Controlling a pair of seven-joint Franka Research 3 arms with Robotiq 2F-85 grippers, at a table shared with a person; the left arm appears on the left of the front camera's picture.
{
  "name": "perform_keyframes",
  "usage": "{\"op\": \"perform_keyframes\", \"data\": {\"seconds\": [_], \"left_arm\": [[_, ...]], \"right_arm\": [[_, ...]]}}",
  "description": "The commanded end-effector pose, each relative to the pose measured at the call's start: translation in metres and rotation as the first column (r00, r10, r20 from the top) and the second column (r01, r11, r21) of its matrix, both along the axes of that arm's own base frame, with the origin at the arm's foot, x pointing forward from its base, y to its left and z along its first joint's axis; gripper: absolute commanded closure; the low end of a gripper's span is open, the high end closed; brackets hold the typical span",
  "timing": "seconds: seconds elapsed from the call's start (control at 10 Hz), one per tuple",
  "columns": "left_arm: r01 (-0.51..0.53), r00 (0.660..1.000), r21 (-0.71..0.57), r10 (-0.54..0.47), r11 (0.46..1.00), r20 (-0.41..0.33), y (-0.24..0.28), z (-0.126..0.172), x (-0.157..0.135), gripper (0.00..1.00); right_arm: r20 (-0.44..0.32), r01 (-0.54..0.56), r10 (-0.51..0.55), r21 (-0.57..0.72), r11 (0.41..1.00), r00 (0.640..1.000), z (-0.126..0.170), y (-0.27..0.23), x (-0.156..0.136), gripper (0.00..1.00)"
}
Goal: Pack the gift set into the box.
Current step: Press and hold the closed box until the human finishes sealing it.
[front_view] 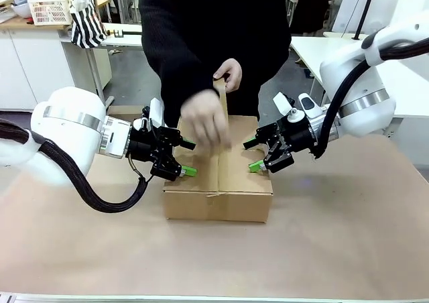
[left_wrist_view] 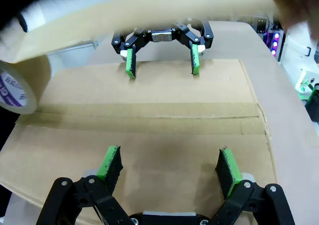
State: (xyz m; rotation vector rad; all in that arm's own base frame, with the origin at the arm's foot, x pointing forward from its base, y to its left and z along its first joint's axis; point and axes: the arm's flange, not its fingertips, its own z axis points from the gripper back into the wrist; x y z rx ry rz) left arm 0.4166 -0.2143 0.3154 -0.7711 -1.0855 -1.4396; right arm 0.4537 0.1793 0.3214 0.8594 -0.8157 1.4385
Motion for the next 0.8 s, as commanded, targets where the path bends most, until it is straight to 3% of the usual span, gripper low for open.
{"op": "perform_keyframes", "data": {"seconds": [0.0, 0.7], "left_arm": [[0.001, 1.0, 0.011, -0.001, 1.0, 0.01, 0.0013, -0.0019, -0.002, 0.0], [0.001, 1.0, 0.011, -0.001, 1.0, 0.01, 0.0013, -0.0019, -0.002, 0.0]], "right_arm": [[0.001, 0.0, 0.0, 0.0, 1.0, 1.0, 0.0002, 0.0001, -0.0001, 0.0], [0.001, 0.0, 0.0, 0.0, 1.0, 1.0, 0.0002, 0.0001, -0.0001, 0.0]]}}
